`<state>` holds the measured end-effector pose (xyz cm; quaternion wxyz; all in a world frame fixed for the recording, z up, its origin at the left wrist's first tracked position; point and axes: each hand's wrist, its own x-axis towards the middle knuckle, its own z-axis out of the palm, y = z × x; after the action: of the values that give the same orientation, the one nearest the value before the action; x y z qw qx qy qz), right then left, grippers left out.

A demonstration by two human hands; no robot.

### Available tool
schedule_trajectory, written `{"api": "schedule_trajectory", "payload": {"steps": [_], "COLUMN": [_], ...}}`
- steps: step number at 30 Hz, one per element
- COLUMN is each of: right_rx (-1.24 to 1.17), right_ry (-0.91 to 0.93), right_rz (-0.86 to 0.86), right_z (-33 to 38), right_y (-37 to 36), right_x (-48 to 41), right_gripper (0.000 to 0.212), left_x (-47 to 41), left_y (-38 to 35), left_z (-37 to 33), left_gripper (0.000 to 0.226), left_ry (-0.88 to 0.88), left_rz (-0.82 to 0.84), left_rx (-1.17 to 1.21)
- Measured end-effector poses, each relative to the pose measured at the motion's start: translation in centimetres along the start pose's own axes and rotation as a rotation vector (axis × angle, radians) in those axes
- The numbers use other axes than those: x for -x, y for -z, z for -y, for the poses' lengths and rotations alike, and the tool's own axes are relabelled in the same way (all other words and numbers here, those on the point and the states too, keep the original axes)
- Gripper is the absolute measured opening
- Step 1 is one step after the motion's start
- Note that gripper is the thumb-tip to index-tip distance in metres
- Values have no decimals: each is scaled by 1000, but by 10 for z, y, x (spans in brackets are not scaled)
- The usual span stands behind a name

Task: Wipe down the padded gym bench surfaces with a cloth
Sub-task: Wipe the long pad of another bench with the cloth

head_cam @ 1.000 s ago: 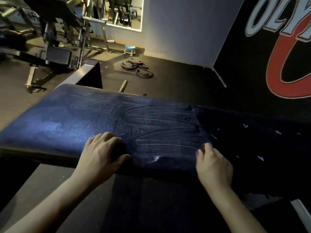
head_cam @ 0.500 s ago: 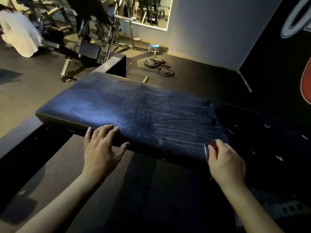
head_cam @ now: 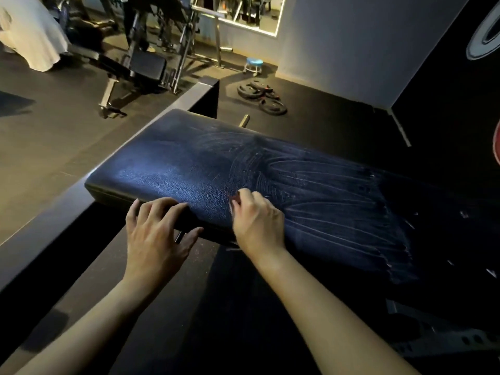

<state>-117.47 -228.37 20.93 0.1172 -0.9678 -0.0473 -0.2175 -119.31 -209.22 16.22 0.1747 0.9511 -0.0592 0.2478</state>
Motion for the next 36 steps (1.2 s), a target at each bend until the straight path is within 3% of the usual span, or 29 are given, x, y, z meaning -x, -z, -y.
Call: {"api": "schedule_trajectory", "payload": {"steps": [2,6,8,10,16,20,23,27,29,32,36], "right_rx": [36,165,233,265,36,-76,-45,128,206,251,27], "right_ry": [-73,-416,-500,-417,-72,112,42,-344,-477,-417,-144], "right_rz": [4,-87,-120,-106,-58,107,30,14,10,66,181], "right_z": [-35,-128,-135,-108,42,80,18,-95,-112,-70,49], "right_y": [16,64,68,51,-28,-37,-18,26,36,15,-39], "right_x": [14,58,66,59,-9,-37,-24,-4,-6,-24,-64], "right_gripper": [17,21,17,13,9,14,14,18,22,20,21], "left_x": [-4,0,0,0,-8,-12,-12,-9,-8,-12,-20], "left_y": [-1,-4,-5,-4,4,6,6,4,5,9,14], "left_z": [1,-2,-2,-2,22,35,34,34,37,45,63], "left_gripper": [51,46,47,48,62,79,81,79,77,69,74], "left_ry": [-23,-34,-22,-19,76,174,172,150,144,104,164], "left_rz": [-24,-80,-80,-54,-25,-9,-32,-57,-39,-19,-20], "left_rx": [22,44,47,53,39,3,8,16,27,35,34]}}
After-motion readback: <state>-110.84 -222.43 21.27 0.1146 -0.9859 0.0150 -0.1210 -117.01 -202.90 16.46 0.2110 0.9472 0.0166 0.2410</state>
